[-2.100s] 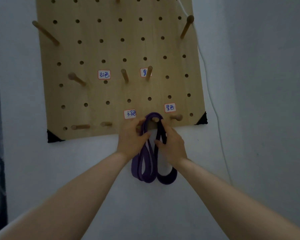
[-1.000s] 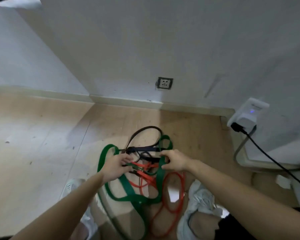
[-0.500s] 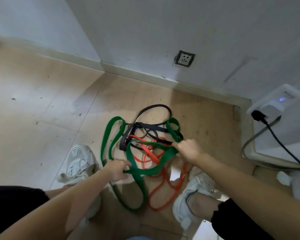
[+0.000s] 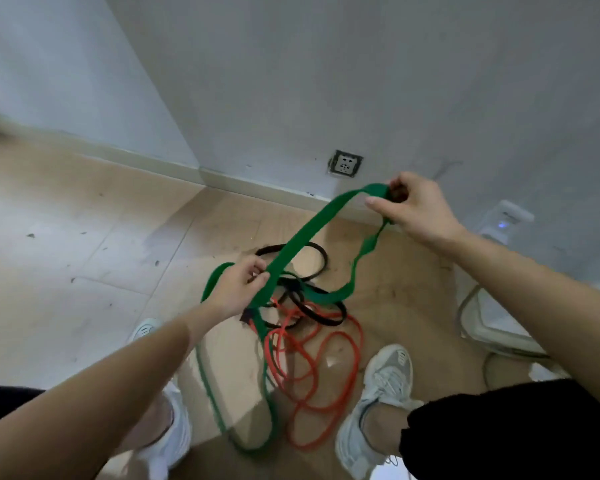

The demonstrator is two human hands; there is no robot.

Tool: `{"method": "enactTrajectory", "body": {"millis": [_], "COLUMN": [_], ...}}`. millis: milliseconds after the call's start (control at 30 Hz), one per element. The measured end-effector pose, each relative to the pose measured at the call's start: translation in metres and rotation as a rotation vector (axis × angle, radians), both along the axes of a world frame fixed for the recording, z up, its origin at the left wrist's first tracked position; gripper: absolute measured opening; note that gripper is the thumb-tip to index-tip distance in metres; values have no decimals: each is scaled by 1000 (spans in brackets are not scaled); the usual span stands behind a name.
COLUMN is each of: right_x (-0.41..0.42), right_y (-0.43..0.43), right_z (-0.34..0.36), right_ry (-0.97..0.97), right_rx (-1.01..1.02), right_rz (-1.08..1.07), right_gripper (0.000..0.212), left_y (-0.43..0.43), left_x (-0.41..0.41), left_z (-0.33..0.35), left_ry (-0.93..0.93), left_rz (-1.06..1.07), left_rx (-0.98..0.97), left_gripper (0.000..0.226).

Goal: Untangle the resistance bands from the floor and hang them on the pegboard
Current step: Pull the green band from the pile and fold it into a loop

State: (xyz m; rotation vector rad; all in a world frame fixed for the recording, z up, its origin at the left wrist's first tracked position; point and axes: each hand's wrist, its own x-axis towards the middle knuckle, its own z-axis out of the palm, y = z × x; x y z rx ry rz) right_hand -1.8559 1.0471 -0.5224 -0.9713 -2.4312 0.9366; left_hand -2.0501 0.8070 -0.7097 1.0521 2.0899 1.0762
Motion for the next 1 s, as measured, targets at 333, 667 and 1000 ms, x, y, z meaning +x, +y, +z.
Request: {"method": "enactTrajectory", "body": {"millis": [333, 667, 1000], "right_x": [-42, -61, -71], "right_y": [-3, -31, 12], "right_z": [140, 130, 88], "right_ry": [544, 328, -65], "right_rx": [-1, -62, 79], "right_rz": [-22, 199, 245], "right_gripper": [35, 32, 35], "left_y": [57, 92, 104], "left_x": [-42, -27, -73], "left_z": [194, 296, 268], "left_ry": [124, -155, -72], "left_rz": [-213, -353, -361], "left_rx": [92, 229, 188], "left_gripper": [21, 35, 16]}}
